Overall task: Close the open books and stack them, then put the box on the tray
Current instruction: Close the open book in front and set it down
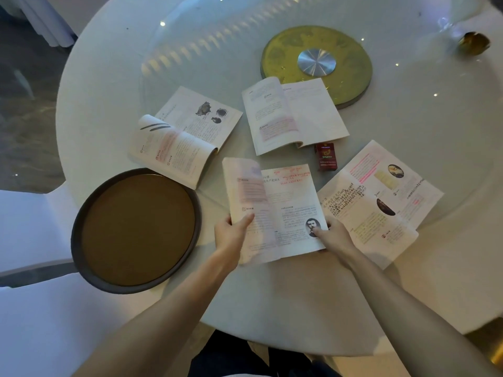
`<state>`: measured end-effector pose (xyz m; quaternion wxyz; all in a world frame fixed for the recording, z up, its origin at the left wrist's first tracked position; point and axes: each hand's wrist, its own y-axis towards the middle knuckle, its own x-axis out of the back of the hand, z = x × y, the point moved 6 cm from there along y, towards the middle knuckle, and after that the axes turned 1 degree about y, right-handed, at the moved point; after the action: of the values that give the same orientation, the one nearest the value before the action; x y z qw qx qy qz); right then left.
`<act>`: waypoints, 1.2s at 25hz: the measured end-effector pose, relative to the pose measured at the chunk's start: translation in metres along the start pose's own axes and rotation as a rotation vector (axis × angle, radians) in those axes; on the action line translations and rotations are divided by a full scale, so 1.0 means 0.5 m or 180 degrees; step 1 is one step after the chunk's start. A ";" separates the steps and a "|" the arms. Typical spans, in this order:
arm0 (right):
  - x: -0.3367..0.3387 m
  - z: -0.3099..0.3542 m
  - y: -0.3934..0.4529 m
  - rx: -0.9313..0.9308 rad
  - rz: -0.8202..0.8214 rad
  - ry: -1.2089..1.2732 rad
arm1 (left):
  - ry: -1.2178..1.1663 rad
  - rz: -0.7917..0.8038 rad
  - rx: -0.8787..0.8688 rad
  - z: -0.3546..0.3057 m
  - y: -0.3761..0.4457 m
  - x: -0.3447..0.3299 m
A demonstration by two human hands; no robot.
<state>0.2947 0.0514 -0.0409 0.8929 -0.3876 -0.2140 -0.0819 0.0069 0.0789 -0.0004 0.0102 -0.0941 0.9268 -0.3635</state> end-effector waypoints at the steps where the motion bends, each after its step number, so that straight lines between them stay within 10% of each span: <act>1: -0.008 -0.007 -0.009 -0.0029 0.0011 0.0084 | 0.0100 0.0077 -0.0150 -0.021 -0.001 -0.009; 11: -0.122 -0.043 -0.073 -0.0292 0.0394 0.0521 | 0.1356 0.1117 -0.0304 -0.018 0.003 -0.114; 17: -0.107 -0.051 -0.060 -0.0231 -0.0266 0.0548 | 0.3122 0.0463 -0.1157 0.006 0.045 -0.029; 26: -0.109 -0.012 -0.079 0.0007 -0.0207 0.0265 | 0.3864 0.0389 -0.1538 0.012 0.068 -0.032; 30: 0.035 -0.038 -0.080 0.0002 -0.1061 0.0856 | 0.3218 0.0898 -0.1748 -0.037 0.047 -0.148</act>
<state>0.3038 0.0104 -0.0182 0.8876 -0.3322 -0.1540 -0.2793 0.0740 0.1217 -0.0065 -0.4091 0.2158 0.8803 -0.1053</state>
